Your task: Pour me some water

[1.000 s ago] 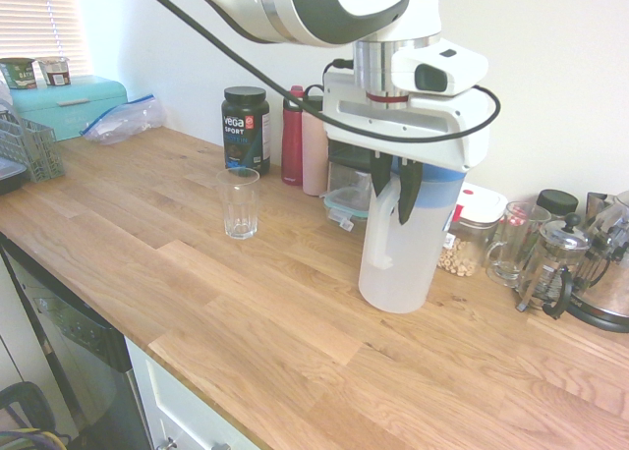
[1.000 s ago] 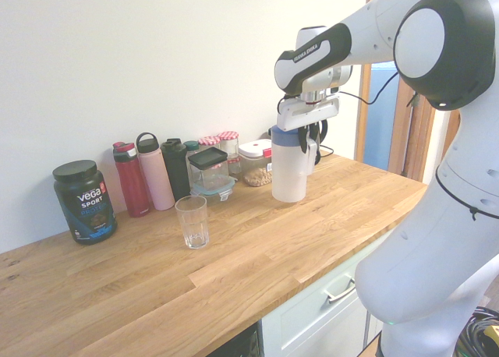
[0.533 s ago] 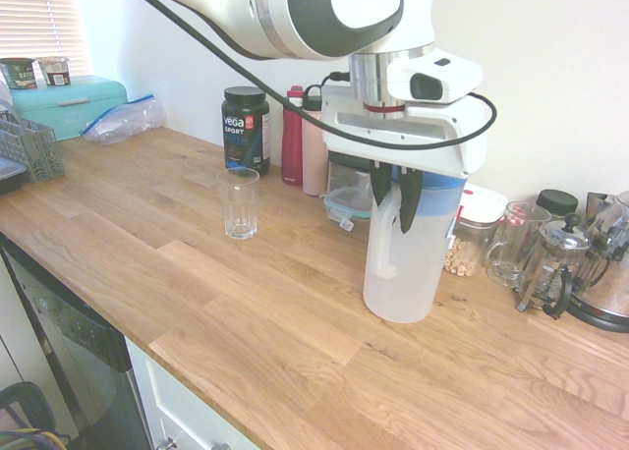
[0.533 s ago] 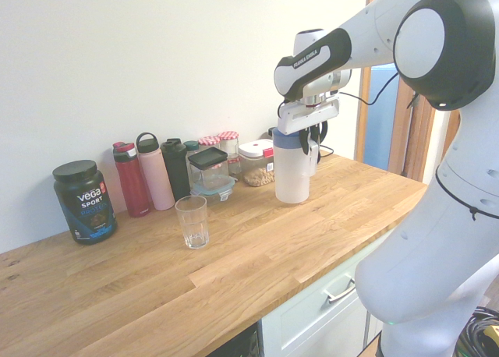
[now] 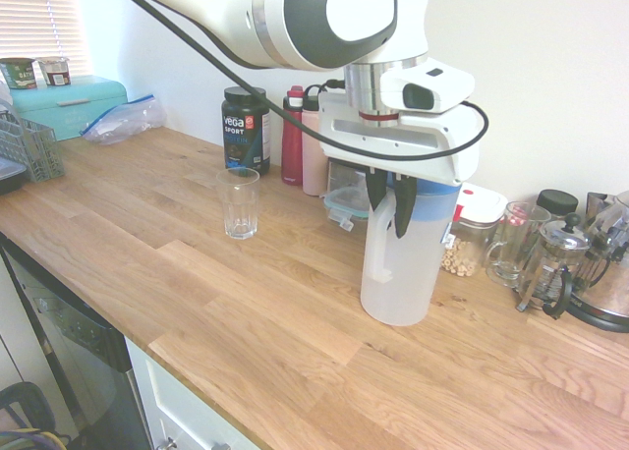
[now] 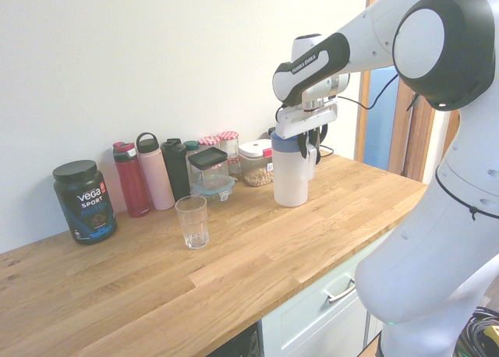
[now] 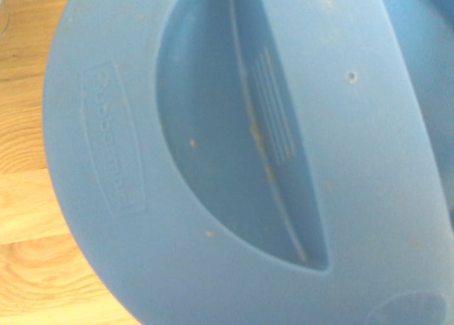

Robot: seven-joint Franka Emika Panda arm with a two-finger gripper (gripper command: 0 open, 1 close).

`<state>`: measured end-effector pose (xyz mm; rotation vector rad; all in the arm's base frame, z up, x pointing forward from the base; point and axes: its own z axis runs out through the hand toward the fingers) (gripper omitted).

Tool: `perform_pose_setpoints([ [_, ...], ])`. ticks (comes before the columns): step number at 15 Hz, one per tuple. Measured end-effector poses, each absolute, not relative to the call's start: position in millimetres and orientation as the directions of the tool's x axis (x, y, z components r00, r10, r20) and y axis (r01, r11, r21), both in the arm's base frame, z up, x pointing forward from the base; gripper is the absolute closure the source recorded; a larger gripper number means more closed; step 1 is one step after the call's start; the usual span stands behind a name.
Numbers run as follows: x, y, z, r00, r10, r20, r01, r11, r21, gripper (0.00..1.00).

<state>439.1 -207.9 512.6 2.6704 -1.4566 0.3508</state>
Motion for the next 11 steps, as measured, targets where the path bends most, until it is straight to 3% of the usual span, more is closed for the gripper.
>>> perform_pose_setpoints([
  [11, 430.0, -208.7, 536.7, 0.498, -0.838, 0.224, -0.851, -0.522, -0.061, 0.0],
])
